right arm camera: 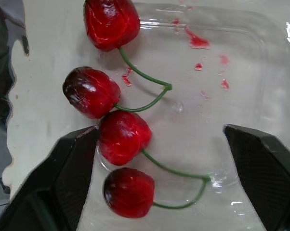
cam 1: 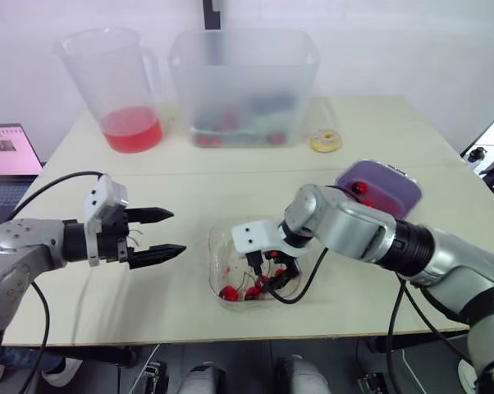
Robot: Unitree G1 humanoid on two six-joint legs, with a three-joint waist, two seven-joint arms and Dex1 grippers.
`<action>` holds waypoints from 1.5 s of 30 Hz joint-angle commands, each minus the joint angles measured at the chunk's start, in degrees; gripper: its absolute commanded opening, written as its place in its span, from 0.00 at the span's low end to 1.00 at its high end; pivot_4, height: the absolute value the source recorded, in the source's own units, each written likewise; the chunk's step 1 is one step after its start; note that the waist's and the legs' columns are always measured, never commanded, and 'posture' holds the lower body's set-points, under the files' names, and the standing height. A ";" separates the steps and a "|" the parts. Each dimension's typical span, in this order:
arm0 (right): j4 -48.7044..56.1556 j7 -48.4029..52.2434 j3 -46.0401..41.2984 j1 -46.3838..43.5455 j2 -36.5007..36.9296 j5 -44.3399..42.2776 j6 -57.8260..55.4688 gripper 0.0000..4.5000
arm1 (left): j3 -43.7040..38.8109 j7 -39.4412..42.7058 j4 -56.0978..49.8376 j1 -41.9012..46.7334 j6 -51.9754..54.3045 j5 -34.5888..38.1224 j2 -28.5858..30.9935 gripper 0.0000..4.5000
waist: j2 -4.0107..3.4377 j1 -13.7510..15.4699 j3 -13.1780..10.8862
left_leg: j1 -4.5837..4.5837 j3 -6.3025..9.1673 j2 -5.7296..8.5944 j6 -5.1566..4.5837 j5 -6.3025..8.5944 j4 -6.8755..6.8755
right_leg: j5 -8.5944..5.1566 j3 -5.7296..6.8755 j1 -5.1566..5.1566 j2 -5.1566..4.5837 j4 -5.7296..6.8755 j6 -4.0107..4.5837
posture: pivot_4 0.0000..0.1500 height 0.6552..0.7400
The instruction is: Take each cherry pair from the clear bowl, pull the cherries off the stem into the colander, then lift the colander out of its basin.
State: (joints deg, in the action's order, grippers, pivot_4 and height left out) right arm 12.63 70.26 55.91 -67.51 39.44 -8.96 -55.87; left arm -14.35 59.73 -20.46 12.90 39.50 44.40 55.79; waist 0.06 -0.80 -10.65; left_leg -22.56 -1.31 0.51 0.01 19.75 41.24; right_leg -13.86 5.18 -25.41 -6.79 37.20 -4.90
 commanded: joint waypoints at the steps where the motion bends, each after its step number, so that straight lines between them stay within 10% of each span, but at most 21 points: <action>1: 0.02 1.57 0.29 0.32 -0.43 2.55 1.91 0.60 | 0.22 -0.79 -0.73 1.78 -0.59 -0.40 -0.73 1.00 | 0.00 0.05 0.00 | 0.00 0.00 0.00 0.00 0.00 0.00 | 0.00 0.00 0.01 0.00 0.00 0.00 | 1.00 0.37; 16: -2.28 4.57 -1.24 0.82 -2.95 7.69 6.36 0.49 | 2.72 -1.45 -0.07 4.62 -0.90 -2.18 -2.60 1.00 | 0.01 -0.01 0.01 | 0.00 0.01 0.00 0.00 0.00 0.01 | 0.00 0.01 0.01 0.02 0.01 0.00 | 1.00 0.37; 19: -3.22 5.25 -1.19 0.54 -4.12 8.96 8.69 0.32 | 2.89 -1.62 -0.12 4.70 -1.01 -2.59 -3.03 1.00 | 0.01 -0.01 0.01 | 0.01 0.00 0.01 0.00 0.00 0.02 | 0.00 0.01 0.02 0.01 0.01 0.00 | 1.00 0.37; 35: -17.03 7.14 -4.25 -3.73 -12.42 20.88 35.76 0.32 | 3.83 -2.53 -0.60 5.60 -0.60 -2.84 -4.31 1.00 | 0.02 -0.09 0.01 | 0.02 0.01 0.00 0.02 -0.01 0.05 | 0.00 0.02 0.02 0.02 0.05 0.00 | 1.00 0.37; 42: -11.74 11.31 -11.04 -2.35 -9.90 18.96 34.55 0.96 | 4.61 -1.73 0.65 6.98 -0.52 -2.81 -4.59 1.00 | 0.02 -0.02 0.01 | 0.02 0.01 0.00 0.02 -0.01 0.06 | 0.00 0.03 0.03 0.02 0.05 0.00 | 1.00 0.37; 45: -7.44 12.87 -15.18 0.10 -8.63 15.85 30.17 1.00 | 5.54 -1.09 1.69 8.12 -0.75 -3.10 -4.94 1.00 | 0.04 0.04 0.03 | 0.02 0.02 0.00 0.02 -0.01 0.06 | 0.00 0.04 0.05 0.02 0.05 0.00 | 1.00 0.37</action>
State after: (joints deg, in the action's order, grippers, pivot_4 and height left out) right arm 1.83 82.13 43.96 -67.83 30.58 9.26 -23.15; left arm -9.07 57.89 -18.51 19.77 39.46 41.57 50.98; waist 0.10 -0.76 -10.63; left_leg -22.53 -1.28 0.51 0.03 19.73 41.31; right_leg -13.86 5.22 -25.34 -6.77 37.25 -4.90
